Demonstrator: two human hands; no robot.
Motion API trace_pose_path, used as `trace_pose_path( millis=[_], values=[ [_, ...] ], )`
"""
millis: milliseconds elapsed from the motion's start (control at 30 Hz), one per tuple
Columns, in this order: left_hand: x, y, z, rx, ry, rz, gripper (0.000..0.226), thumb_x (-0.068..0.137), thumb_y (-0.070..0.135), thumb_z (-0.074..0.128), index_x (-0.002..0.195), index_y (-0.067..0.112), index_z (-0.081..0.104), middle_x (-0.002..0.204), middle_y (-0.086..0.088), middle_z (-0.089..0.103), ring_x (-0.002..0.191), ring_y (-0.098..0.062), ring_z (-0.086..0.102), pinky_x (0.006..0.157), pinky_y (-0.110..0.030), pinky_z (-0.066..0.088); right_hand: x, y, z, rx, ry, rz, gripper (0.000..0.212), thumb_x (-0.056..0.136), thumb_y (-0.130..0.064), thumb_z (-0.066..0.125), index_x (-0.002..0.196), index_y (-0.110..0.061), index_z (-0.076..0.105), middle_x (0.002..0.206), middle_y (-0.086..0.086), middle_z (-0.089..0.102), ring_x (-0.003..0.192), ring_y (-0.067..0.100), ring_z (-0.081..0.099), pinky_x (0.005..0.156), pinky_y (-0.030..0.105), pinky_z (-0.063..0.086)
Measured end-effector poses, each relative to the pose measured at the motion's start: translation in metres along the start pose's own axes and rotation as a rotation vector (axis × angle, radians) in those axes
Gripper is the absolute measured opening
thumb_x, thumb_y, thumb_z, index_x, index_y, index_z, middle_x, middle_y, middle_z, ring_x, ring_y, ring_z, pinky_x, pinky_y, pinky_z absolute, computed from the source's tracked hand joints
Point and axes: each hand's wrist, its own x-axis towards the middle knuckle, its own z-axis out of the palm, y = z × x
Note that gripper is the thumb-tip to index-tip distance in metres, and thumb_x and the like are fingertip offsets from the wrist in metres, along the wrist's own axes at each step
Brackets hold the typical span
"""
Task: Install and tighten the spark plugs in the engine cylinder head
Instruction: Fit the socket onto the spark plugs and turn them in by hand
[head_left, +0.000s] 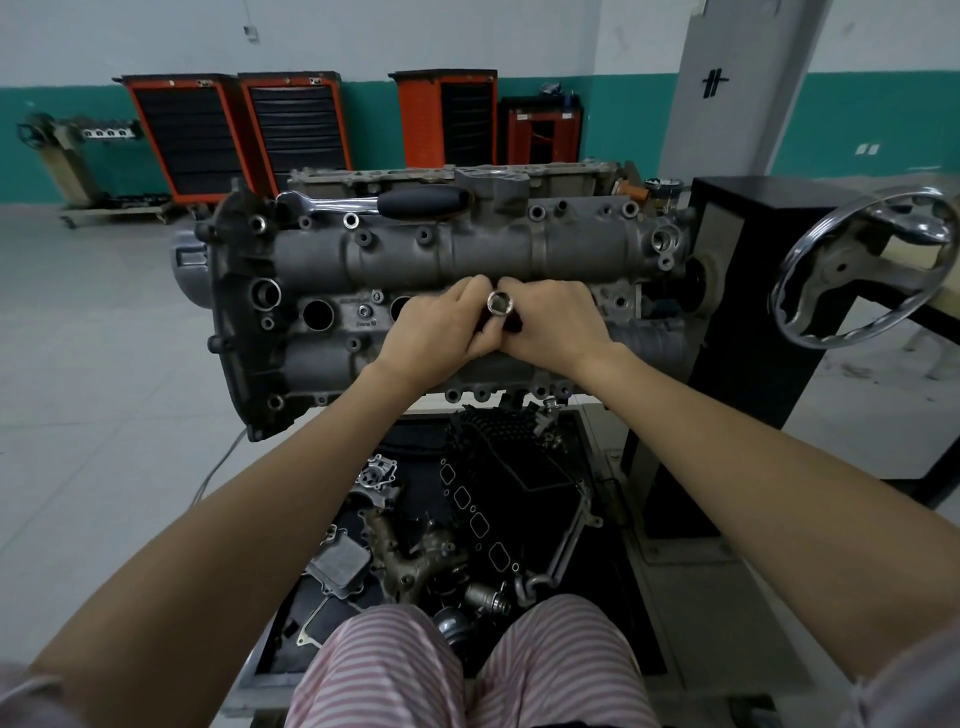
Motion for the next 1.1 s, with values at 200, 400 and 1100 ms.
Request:
trace_pose_path(
  millis=[200,400,1100],
  values=[
    [0.0005,-0.0007,0.0005,-0.020,-0.022,-0.016,0.039,0.082,0.034,0.044,0.073,-0.003,0.051,0.064,-0.016,0.056,0.043,-0.035,0.052,0.039,-0.033,0.037,-0.0005,0.0016,0.0013,-0.001,-0.018,-0.047,0.020,0.082,-0.025,0.054,0.082,-0.006,0.061,0.076,0.013,0.067,0.072,0.037,0.062,0.053,0.032,0.027],
    [-0.0007,-0.0016,0.0014,0.033,0.004,0.007,0.040,0.087,0.032,0.045,0.068,-0.002,0.056,0.060,-0.015,0.060,0.045,-0.036,0.056,0.039,-0.034,0.038,-0.0018,0.0016,0.0004,0.025,0.047,-0.024,0.019,0.080,-0.022,0.058,0.075,-0.005,0.064,0.072,0.016,0.067,0.068,0.037,0.062,0.053,0.034,0.031],
    [-0.0005,-0.0005,0.0019,0.012,0.019,-0.007,0.034,0.085,0.028,0.043,0.072,-0.002,0.054,0.064,-0.015,0.058,0.043,-0.036,0.054,0.038,-0.032,0.036,-0.0016,-0.0021,-0.0009,0.049,0.111,-0.027,0.021,0.074,-0.022,0.064,0.078,-0.003,0.056,0.066,0.014,0.065,0.061,0.039,0.061,0.049,0.033,0.034]
  ],
)
